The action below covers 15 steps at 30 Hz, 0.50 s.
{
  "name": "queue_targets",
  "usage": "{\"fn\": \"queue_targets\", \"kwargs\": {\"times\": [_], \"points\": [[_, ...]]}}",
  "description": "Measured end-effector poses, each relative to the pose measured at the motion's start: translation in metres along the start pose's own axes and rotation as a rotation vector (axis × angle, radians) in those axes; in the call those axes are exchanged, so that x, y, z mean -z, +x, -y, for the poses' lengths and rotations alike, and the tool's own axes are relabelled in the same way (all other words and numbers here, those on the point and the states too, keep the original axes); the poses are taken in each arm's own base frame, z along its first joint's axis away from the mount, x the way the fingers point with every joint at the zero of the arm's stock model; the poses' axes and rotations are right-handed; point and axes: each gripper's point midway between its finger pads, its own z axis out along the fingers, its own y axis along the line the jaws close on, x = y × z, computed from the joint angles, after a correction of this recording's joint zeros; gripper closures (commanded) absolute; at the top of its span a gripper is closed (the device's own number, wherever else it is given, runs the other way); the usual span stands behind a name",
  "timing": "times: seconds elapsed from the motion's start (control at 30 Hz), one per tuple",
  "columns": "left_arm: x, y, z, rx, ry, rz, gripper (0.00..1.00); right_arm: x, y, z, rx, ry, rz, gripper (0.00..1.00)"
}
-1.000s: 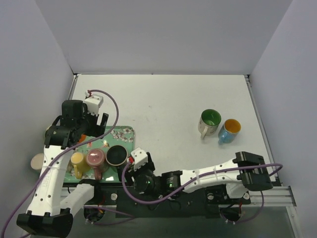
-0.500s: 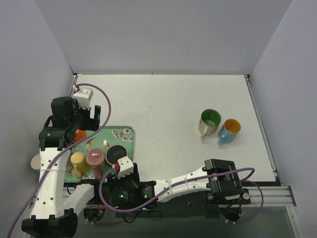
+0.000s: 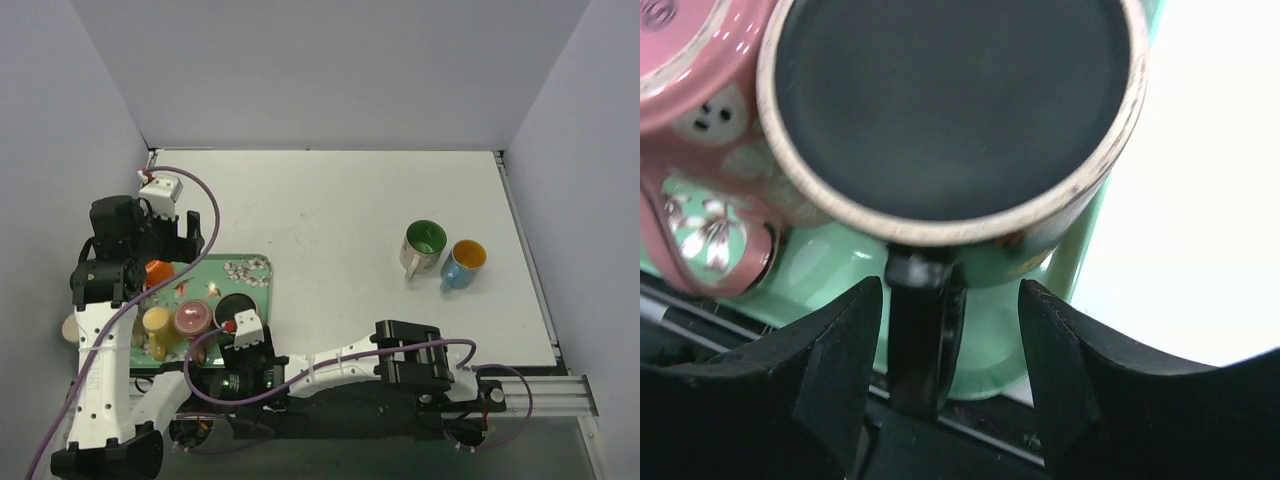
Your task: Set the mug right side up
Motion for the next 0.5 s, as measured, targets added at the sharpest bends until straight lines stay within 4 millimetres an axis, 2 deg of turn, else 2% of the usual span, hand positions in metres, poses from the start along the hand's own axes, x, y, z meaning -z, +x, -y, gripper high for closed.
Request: {"fn": "queue_targets", "kwargs": {"times": [0.07,0.13,0.2,0.23,0.27,0.3,0.5], "points": [[0.002,-0.002,0.006,-0.003,0.031,0.013,0.04,-0.005,-0.004,0.003,-0.008,0.012,0.004,0.51],[0.003,-0.003,0.011,-0.005,0.060,0.020,0.04,-0.010,-0.006,0.007,-0.013,0.023,0.003,0.60],[0.003,-0.003,0.016,-0.009,0.091,0.021,0.04,-0.015,-0.010,0.011,-0.019,0.033,0.006,0.79],[0.002,-0.003,0.019,-0.010,0.109,0.018,0.04,-0.017,-0.011,0.011,-0.021,0.034,0.005,0.83],[0.002,-0.004,0.022,-0.012,0.130,0.013,0.04,-0.018,-0.011,0.012,-0.021,0.034,0.004,0.95],[0.002,-0.004,0.024,-0.014,0.145,0.009,0.04,-0.019,-0.012,0.013,-0.017,0.036,0.005,1.00],[0.000,-0.008,0.038,-0.013,0.236,-0.008,0.04,-0.024,-0.019,0.019,-0.005,0.019,-0.002,1.00]]}}
